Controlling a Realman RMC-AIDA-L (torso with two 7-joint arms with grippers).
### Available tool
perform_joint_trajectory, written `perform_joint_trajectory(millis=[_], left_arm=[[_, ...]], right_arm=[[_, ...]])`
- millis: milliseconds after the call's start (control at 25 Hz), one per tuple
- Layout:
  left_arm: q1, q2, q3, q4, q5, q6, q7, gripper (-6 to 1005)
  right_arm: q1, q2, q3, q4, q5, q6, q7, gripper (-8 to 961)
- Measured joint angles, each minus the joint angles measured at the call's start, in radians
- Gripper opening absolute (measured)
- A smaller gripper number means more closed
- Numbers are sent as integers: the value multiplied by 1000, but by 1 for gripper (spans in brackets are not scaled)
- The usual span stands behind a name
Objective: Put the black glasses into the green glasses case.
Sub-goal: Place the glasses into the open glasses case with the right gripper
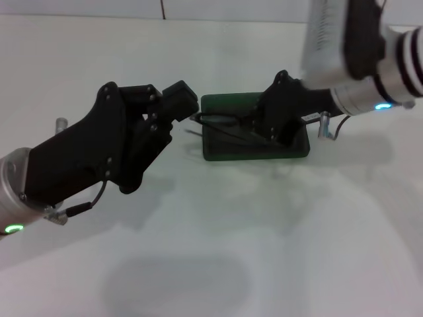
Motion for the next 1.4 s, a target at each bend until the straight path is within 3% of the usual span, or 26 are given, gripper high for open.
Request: perform_joint_trajectory(millis=[440, 1400], left_arm=[[-6, -7, -10, -10, -1, -1, 1, 45], [-7, -7, -26, -9, -1, -2, 1, 46]], right_arm=[[83, 2, -200, 0, -326, 70, 202, 54], [87, 2, -274, 62, -384, 189, 213, 55]])
